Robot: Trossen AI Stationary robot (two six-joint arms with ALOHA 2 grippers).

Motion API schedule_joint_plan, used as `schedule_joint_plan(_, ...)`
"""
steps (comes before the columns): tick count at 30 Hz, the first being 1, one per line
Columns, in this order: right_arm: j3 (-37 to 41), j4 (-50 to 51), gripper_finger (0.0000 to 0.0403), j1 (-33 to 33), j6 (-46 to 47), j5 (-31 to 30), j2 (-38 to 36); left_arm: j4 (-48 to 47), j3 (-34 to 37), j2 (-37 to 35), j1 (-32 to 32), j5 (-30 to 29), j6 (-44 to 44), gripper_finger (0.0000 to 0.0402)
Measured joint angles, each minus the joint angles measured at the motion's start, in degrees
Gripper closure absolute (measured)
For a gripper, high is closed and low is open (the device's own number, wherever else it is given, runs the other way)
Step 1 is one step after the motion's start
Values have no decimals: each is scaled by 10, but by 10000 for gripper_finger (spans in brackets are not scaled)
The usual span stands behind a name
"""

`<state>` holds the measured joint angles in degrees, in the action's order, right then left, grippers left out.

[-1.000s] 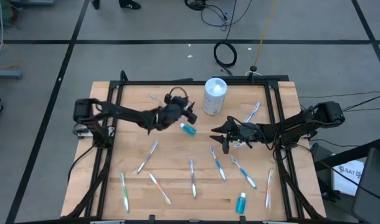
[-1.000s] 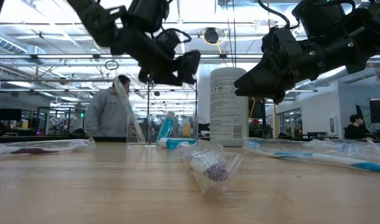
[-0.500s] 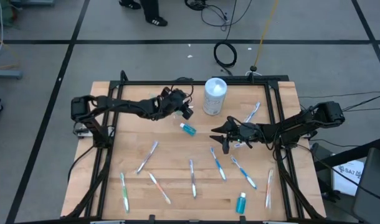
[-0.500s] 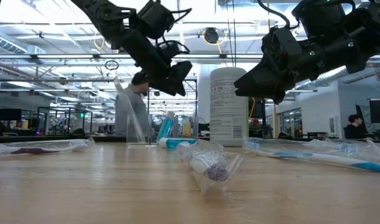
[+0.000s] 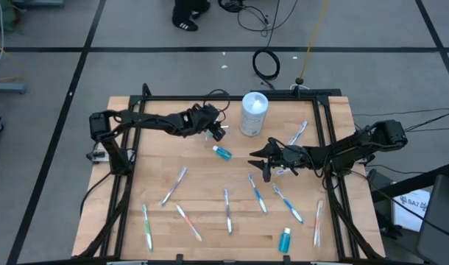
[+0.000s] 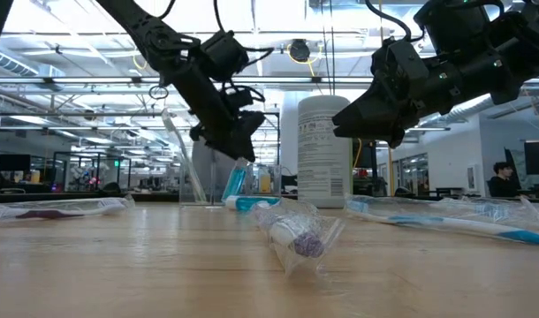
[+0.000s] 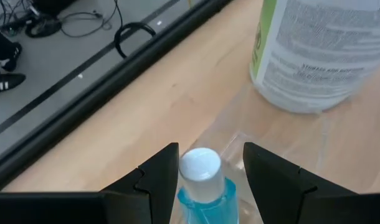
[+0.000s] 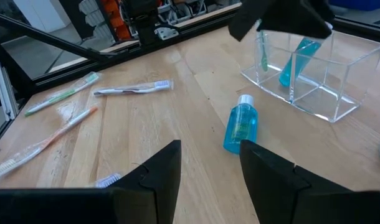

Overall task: Pick & Place toothbrushing station
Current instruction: Put the middle mouthwash bottle in the middle compartment of the transparent organizer

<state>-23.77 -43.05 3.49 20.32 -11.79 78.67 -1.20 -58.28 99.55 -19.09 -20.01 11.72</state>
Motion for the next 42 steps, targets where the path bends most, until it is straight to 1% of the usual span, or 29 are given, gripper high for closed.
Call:
schedule_joint_plan(2,0,0,248,0,0,0,0,0,0,0,0,-3,5,218)
schedule_joint_plan(5,0,0,248,0,0,0,0,2,0,-1,1,-27,3,218)
schedule_joint_plan(7,0,0,248,0,0,0,0,0,0,-1,-2,-27,-1,218)
schedule_joint_plan(12,0,0,248,0,0,0,0,-4,0,-2,-12,23,0,218)
schedule_joint_plan(20,0,0,248,0,0,0,0,-9,0,-2,-23,41,23,218)
schedule_joint_plan(35,0,0,248,0,0,0,0,-17,0,-2,-23,39,25,219)
schedule_joint_plan(38,0,0,248,0,0,0,0,-18,0,-2,-23,36,26,234)
schedule_joint_plan(42,0,0,248,0,0,0,0,-18,0,-2,-23,35,26,273)
